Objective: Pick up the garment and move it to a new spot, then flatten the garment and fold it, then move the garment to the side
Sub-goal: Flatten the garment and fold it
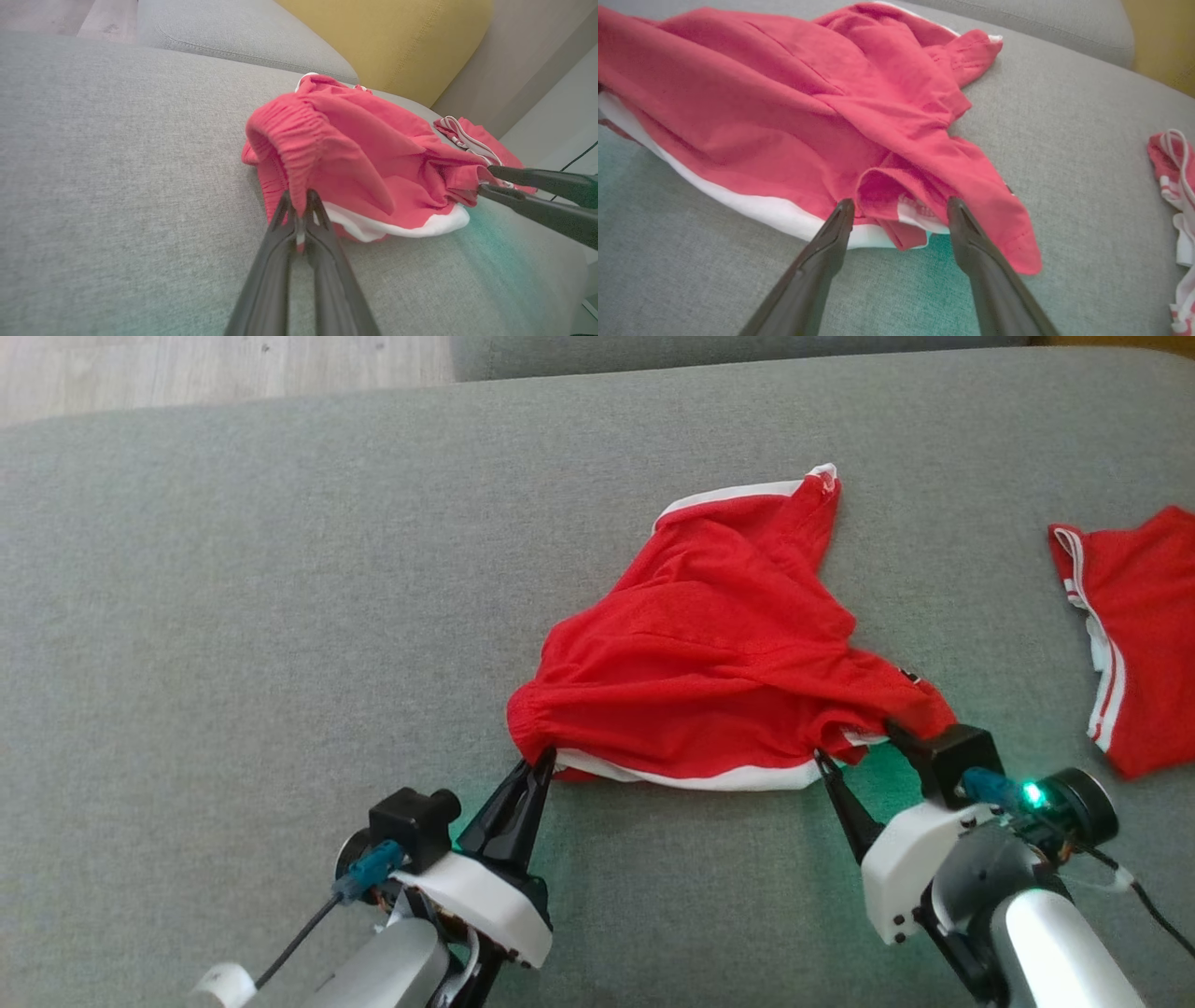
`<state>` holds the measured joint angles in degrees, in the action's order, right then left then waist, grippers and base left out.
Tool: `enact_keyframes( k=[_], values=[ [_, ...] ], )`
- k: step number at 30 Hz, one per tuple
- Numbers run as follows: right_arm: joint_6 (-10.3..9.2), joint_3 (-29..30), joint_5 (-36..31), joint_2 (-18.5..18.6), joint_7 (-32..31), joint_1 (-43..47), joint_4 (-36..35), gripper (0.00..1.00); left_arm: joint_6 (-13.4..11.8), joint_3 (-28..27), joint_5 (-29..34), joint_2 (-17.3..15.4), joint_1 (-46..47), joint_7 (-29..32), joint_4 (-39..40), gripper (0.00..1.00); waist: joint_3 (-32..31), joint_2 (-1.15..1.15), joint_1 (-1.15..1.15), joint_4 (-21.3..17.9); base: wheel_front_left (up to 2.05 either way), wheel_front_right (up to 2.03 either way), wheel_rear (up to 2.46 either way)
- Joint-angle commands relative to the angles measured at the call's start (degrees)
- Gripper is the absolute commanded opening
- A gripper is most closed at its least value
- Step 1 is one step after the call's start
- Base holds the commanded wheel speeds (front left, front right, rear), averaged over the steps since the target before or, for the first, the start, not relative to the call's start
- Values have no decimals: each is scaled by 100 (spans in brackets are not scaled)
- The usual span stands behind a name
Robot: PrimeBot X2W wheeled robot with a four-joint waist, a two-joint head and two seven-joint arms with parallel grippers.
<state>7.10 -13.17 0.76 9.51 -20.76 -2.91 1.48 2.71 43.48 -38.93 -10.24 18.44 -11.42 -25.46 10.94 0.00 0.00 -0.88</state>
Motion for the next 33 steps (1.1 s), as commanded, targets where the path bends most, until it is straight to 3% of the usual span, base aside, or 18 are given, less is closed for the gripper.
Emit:
enact_keyframes(
  k=[1,11,12,13,14,15,16,21,26,29,33],
  values=[
    [39,-114,17,87,-47,-178,-71,100,6,-127,-54,-58,209,-59,153,0,1,0,0,21,0,0,0],
    [39,-197,46,85,-34,-314,290,100,-9,-132,-87,-66,233,-92,148,0,22,0,0,44,0,0,0],
    [39,-156,23,70,-8,-336,317,65,-8,-130,-88,-70,238,-93,151,0,31,0,0,43,0,0,0],
    [39,-104,-6,56,6,-357,359,43,-7,-130,-91,-74,244,-95,155,0,39,0,0,42,0,0,0],
    [39,-70,-33,48,22,-383,403,33,-5,-130,-93,-77,251,-97,159,0,46,0,0,42,0,0,0],
    [39,-42,-54,39,43,-419,446,4,-6,-131,-96,-81,257,-99,161,0,53,0,0,39,0,0,0],
    [39,-22,-76,36,54,-457,498,0,-7,-133,-98,-85,264,-101,164,0,62,0,0,36,0,0,0],
    [39,126,-95,-58,286,-717,632,0,-14,-134,-105,-108,289,-108,177,0,82,0,0,42,0,0,0],
    [39,515,164,-236,586,-818,287,0,-14,-297,-186,-149,248,-209,402,0,35,0,0,54,0,0,0],
    [39,668,423,-320,557,-794,-4,0,39,-523,-361,-157,213,-266,715,0,9,0,0,44,0,0,0],
    [39,866,1174,-431,317,-781,-791,0,227,-961,-886,-300,201,-249,1731,0,-51,0,0,19,0,0,0]
  ],
)
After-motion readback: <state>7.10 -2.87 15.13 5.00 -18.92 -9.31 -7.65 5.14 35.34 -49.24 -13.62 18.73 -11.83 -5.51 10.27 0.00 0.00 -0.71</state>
